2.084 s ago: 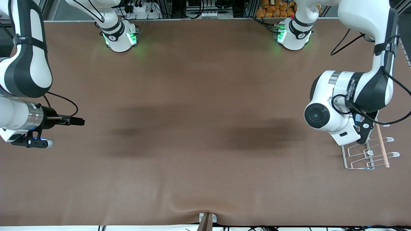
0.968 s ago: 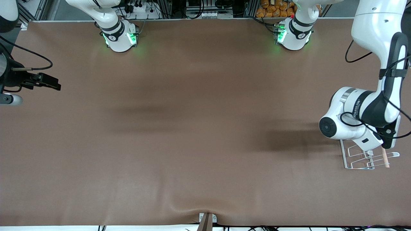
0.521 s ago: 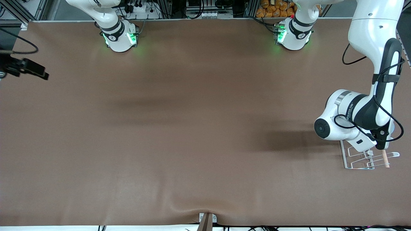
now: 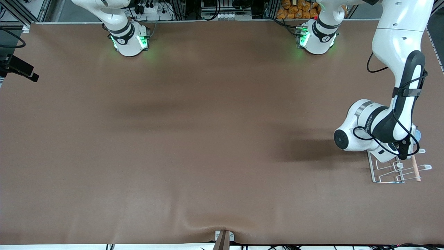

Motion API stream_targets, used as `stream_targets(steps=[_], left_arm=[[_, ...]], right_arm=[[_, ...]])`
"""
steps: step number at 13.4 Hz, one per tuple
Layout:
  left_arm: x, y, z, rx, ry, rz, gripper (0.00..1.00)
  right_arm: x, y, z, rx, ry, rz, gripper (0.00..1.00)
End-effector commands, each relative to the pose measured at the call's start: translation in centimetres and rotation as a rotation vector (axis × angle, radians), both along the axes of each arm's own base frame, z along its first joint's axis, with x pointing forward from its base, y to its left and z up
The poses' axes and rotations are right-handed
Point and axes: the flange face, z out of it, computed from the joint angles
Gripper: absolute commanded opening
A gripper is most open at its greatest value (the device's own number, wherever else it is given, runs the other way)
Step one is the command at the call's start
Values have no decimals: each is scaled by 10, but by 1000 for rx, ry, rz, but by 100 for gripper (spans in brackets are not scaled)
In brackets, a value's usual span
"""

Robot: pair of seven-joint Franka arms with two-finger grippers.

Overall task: Transfer cup to left arm and place on rack
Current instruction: 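Carry the cup with the left gripper over the wire rack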

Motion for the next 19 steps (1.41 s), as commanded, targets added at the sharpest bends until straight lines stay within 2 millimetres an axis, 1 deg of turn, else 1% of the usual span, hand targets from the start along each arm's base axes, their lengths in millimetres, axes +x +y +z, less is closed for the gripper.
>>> stream_targets(steps=[1, 2, 3, 4, 5, 6, 8, 11, 12, 13, 15, 17, 18, 19], left_arm=[[-3, -3, -3, 38, -23, -11, 34], [-3, -3, -5, 38, -18, -11, 42], [-3, -3, -5, 39, -18, -14, 50], [-3, -4, -5, 42, -12, -21, 60], [-2, -3, -3, 57, -7, -37, 91], [-2, -2, -2, 77, -3, -41, 100], [-3, -2, -3, 86, 2, -43, 100], [-3, -3, -4, 86, 3, -44, 100], [-2, -5, -1, 85, -1, -47, 100], [-1, -11, 4, 86, -4, -56, 100], [4, -23, 21, 84, 19, -78, 100], [17, -32, 47, 56, 56, -105, 100], [24, -40, 57, 40, 72, -124, 100], [27, -46, 63, 20, 92, -135, 100]], right_arm=[[0, 2, 6, 0, -10, -3, 100], [0, 5, 6, 1, -10, 3, 100], [1, 5, 5, 1, -10, 3, 100], [1, 3, 5, 1, -10, -2, 100], [1, 2, 5, 1, -7, -3, 100], [1, 2, 4, 2, -3, -3, 100], [1, 7, 2, 0, 2, 3, 100], [2, 6, 3, 1, -6, -3, 100], [3, 6, 3, 4, -9, -4, 100], [3, 6, 2, 8, -8, -4, 100], [2, 5, 3, -4, -4, 8, 100], [3, 0, 4, 9, -12, -2, 100], [4, 2, 4, 6, -14, 2, 100], [4, 5, 3, 7, -12, 7, 100]])
